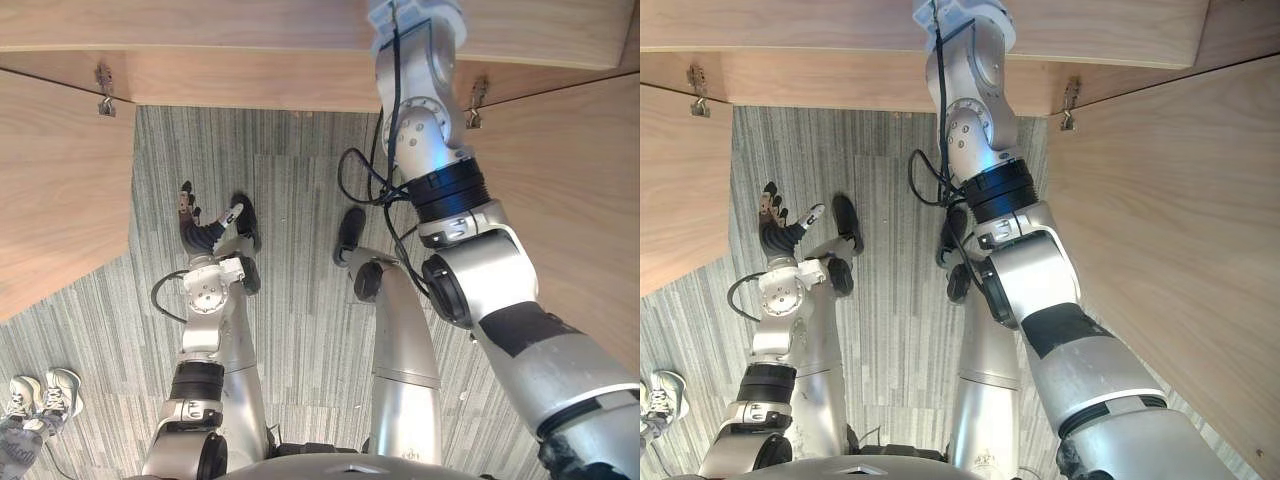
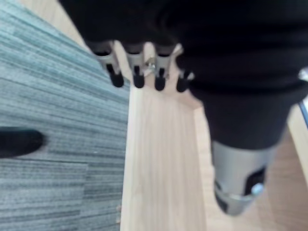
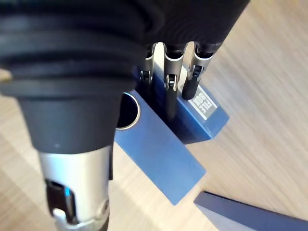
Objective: Walk over to the cabinet, pick up the folder, carry it to the office cabinet, place the folder inside the office cabinet, then close the office cabinet door
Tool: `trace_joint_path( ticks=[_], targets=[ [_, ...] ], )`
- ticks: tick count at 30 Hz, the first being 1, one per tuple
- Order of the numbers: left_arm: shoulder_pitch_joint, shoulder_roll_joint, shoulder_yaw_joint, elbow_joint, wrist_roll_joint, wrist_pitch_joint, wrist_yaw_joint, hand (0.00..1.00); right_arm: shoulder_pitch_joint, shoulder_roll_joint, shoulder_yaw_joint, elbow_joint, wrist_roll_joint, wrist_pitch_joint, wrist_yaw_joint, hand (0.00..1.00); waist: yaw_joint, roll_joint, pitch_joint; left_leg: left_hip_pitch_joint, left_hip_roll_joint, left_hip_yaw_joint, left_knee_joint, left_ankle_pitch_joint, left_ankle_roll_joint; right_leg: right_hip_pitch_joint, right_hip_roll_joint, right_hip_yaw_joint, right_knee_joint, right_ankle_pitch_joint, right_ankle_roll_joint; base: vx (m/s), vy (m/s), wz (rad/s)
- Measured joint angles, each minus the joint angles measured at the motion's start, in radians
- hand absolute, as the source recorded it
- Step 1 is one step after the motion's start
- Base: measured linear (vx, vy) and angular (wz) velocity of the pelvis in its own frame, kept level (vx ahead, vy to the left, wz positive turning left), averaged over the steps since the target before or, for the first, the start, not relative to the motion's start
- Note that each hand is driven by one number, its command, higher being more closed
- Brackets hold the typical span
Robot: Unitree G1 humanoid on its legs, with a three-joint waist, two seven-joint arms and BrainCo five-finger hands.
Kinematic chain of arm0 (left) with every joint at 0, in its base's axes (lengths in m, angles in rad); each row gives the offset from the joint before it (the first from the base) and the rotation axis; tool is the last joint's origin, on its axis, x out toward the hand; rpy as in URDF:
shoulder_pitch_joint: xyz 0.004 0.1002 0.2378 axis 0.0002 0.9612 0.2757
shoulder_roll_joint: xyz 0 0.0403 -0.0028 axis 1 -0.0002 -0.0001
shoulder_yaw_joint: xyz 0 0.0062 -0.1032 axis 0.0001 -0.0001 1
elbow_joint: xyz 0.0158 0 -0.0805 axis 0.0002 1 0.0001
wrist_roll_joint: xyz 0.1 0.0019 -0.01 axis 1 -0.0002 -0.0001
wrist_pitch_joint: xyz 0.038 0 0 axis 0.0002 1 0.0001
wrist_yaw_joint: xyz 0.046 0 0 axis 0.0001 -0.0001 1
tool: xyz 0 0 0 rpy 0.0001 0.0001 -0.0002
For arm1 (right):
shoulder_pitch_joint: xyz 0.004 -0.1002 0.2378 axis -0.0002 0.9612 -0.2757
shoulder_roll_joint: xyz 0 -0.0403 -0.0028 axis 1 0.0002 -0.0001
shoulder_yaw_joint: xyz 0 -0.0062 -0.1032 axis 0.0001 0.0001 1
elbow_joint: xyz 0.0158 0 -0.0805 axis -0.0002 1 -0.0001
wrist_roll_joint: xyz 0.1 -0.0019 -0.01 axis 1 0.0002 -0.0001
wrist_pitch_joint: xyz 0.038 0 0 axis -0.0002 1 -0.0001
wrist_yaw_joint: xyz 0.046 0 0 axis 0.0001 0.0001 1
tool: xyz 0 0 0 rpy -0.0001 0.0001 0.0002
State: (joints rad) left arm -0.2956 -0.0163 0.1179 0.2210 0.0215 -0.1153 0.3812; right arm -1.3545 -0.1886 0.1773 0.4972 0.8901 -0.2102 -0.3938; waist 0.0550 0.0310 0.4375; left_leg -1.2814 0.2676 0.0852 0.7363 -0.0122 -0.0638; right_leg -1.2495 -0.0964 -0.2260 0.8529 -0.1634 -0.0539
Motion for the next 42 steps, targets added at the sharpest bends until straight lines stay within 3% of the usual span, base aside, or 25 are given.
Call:
trace_joint_path(
  ticks=[10, 20, 30, 42],
  targets=[
    [0.002, 0.031, 0.0, 0.068, -0.001, 0.0, -0.04, 0.0, 0.002, -0.086, 0.098, 0.002, -0.074, 0.062, 0.125, 0.0, -0.009, -0.009, -0.005, 0.041, 0.006, 0.026, -0.041, 0.011, 0.009, 0.036, 0.013, 0.01, -0.062, 0.035, 0.005, 0.0, -0.03, -0.05],
    [0.004, 0.057, -0.002, 0.078, -0.011, -0.002, -0.064, 0.0, 0.004, -0.149, 0.138, 0.031, -0.162, 0.07, 0.2, 0.0, -0.014, -0.009, -0.005, 0.063, 0.006, 0.041, -0.061, 0.02, 0.014, 0.058, 0.015, 0.014, -0.101, 0.056, 0.01, 0.0, -0.023, -0.01],
    [0.003, 0.076, 0.007, 0.081, -0.018, -0.005, -0.091, 0.0, 0.087, -0.23, 0.153, -0.058, -0.526, 0.088, 0.244, 0.0, -0.021, -0.015, -0.005, 0.079, 0.003, 0.052, -0.082, 0.023, 0.018, 0.067, 0.013, 0.019, -0.11, 0.054, 0.016, 0.0, -0.022, 0.0],
    [-0.01, 0.075, 0.041, 0.028, -0.017, -0.003, -0.108, 0.0, 0.246, -0.218, -0.01, -0.19, -0.736, 0.129, 0.26, 0.0, -0.021, -0.015, -0.005, 0.08, 0.001, 0.051, -0.087, 0.025, 0.02, 0.067, 0.012, 0.018, -0.108, 0.053, 0.017, 0.01, -0.026, 0.01]
  ],
)
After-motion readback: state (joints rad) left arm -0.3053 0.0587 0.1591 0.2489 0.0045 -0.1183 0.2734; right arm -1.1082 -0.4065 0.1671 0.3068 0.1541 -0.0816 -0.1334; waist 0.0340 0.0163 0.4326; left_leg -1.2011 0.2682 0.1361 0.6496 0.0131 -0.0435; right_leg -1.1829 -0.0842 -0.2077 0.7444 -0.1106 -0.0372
